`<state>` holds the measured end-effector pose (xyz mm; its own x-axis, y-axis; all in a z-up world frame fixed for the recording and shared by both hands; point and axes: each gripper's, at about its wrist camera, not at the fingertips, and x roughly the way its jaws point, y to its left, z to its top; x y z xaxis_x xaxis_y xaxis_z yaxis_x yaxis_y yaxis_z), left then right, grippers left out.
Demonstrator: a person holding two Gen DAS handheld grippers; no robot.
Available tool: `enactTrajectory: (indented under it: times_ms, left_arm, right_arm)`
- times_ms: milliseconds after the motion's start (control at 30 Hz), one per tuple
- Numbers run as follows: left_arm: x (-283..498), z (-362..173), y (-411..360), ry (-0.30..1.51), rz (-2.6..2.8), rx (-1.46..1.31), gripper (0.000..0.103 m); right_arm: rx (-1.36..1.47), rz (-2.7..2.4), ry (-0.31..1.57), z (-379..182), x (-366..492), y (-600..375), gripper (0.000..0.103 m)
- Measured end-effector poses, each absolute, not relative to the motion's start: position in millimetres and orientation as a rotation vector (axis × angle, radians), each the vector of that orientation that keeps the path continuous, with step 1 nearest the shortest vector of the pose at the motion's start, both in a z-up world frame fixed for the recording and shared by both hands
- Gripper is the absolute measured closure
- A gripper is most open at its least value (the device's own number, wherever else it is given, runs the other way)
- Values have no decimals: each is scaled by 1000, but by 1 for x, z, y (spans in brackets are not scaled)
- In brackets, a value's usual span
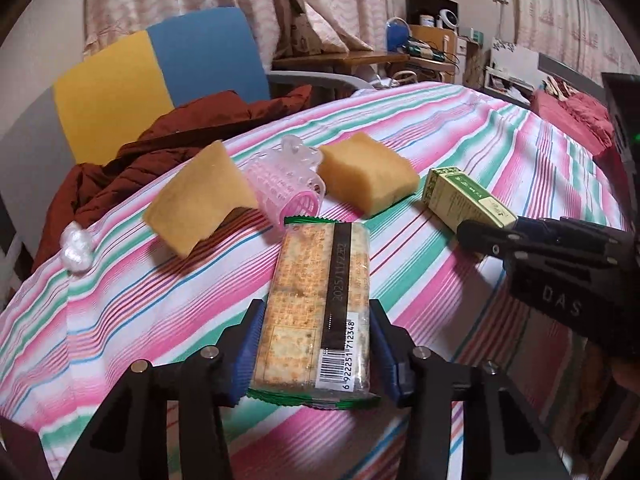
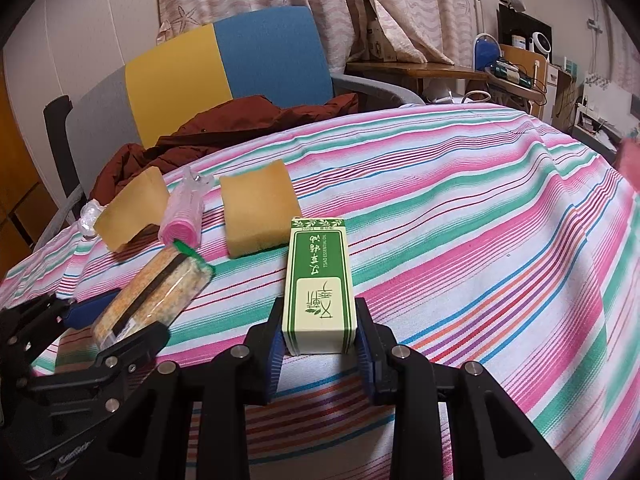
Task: Organize objects
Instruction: 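Carry the cracker packet and green box toward the gold tin with both tools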
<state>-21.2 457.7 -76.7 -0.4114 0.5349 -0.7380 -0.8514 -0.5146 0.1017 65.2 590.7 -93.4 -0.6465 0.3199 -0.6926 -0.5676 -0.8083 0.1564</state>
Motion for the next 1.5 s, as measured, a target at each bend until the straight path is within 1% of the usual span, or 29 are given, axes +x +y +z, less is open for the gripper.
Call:
enactTrajectory:
  times_ms: [100, 200, 367, 700, 867, 1167, 1333, 1500]
  left_arm:
    - [-19, -74, 440, 555, 2061, -814, 53]
    - [-20, -69, 416, 472, 2121, -816, 53]
    - [-18, -60, 373, 323, 2206, -804, 53]
    - [8, -55, 334, 246, 2228, -772, 53]
    - [8, -55, 310, 150, 2236, -804, 53]
    - [1, -61, 264, -26, 2220, -922, 53]
    - [28, -52, 235, -38, 2218, -859, 53]
    - [49, -36, 203, -67, 2233, -795, 53]
  right_arm:
    - [-912, 2425, 498, -93, 66, 590, 72]
    - [-895, 2430, 480, -90, 68, 588, 72]
    - [-815, 2452, 385, -79, 73, 573, 72]
    - [-768, 2472, 257, -64, 85, 532, 72]
    - [-792, 2528, 216, -59, 90, 502, 72]
    - [-842, 2626, 329, -53, 100, 446, 72]
    - [-874, 2669, 312, -54, 98, 416, 72]
    - [-923, 2698, 344, -57, 91, 394, 72]
